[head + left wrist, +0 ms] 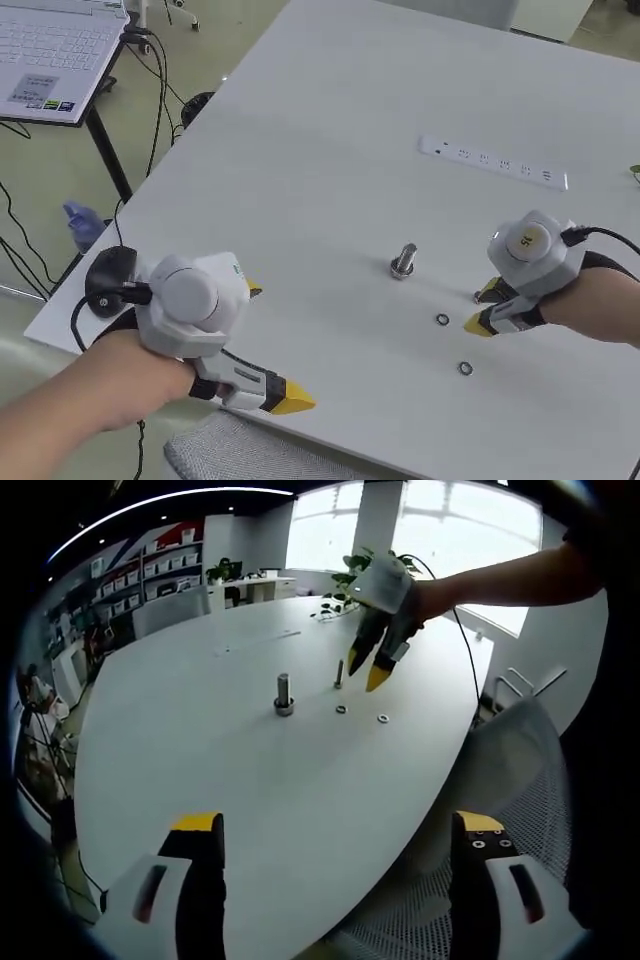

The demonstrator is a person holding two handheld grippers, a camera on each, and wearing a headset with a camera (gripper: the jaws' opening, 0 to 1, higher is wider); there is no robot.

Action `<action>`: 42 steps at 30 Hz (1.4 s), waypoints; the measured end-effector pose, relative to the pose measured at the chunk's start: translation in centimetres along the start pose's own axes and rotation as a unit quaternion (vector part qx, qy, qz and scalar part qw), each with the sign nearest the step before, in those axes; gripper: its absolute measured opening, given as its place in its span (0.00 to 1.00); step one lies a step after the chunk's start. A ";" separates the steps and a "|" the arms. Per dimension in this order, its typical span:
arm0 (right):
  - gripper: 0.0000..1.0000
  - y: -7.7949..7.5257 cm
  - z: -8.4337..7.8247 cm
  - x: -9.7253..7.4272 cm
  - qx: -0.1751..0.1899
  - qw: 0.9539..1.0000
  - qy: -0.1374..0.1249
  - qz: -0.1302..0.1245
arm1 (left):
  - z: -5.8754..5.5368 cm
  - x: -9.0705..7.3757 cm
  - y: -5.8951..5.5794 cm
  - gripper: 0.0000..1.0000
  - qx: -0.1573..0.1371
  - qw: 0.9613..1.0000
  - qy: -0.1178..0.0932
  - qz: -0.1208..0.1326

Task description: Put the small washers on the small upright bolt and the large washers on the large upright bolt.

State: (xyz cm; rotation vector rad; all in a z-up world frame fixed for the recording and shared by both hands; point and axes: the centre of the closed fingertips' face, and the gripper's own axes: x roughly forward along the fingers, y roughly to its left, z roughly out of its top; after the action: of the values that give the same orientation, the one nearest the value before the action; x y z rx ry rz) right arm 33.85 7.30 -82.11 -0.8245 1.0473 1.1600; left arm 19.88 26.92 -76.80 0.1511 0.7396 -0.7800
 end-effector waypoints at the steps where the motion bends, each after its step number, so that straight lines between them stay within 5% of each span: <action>1: 0.33 0.0 0.1 0.2 0.004 1.000 -0.003 0.002 | -0.1 0.1 0.0 0.94 0.000 1.000 0.000 0.001; 26: 0.31 -0.1 1.1 4.0 0.001 1.000 0.009 -0.009 | -0.5 -0.4 0.5 0.91 -0.007 1.000 -0.003 0.003; 42: 0.31 -0.1 0.9 4.7 -0.003 1.000 0.015 -0.010 | -0.7 -0.5 0.9 0.87 -0.008 1.000 0.002 -0.001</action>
State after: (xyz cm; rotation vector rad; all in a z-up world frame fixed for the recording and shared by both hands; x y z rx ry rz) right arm 34.42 9.60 -86.25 -0.8587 1.0585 1.1370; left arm 19.87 28.12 -77.13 0.1376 0.7504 -0.7749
